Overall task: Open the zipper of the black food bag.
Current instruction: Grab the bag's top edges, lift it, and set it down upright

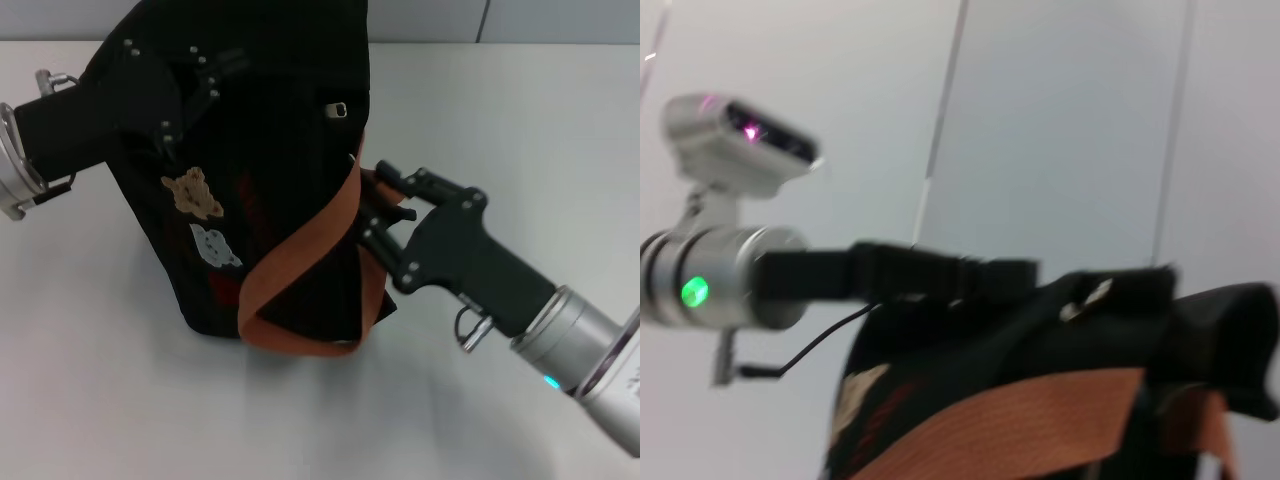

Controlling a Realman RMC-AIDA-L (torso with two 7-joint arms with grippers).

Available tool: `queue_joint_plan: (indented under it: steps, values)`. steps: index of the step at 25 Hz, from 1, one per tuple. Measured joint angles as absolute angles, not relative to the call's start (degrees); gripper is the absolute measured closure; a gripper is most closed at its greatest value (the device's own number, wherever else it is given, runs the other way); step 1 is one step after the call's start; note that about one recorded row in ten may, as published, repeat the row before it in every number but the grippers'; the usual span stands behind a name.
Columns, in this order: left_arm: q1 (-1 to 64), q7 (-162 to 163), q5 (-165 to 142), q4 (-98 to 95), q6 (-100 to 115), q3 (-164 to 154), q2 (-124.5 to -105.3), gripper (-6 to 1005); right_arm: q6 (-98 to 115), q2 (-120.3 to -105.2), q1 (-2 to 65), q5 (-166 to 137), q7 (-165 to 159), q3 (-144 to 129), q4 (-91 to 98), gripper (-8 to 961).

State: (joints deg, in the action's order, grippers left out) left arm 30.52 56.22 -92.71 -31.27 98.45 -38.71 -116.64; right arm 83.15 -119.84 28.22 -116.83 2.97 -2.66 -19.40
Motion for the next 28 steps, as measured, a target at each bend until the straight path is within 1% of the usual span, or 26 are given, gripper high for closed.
queue_joint_plan:
  steps: [6,9,16,28]
  values:
    - [29.86,55.71,-92.79,-30.64,98.43,-38.82,-117.22,982,84.61,-119.71,28.89,-116.51,-9.21,-0.01,-13.61,548]
    - [29.71,55.18,-92.80,-28.88,98.45,-38.90,-117.26,982,84.63,-119.62,30.76,-116.68,-16.60,-0.02,-9.82,548]
    - [29.83,55.01,-92.88,-27.96,98.46,-38.94,-117.73,979,85.13,-119.53,32.31,-116.88,-17.03,-0.65,-9.16,548]
    - [29.77,55.02,-92.81,-27.67,98.32,-38.58,-117.78,969,85.93,-119.65,33.44,-120.47,-17.58,-0.79,-9.78,550]
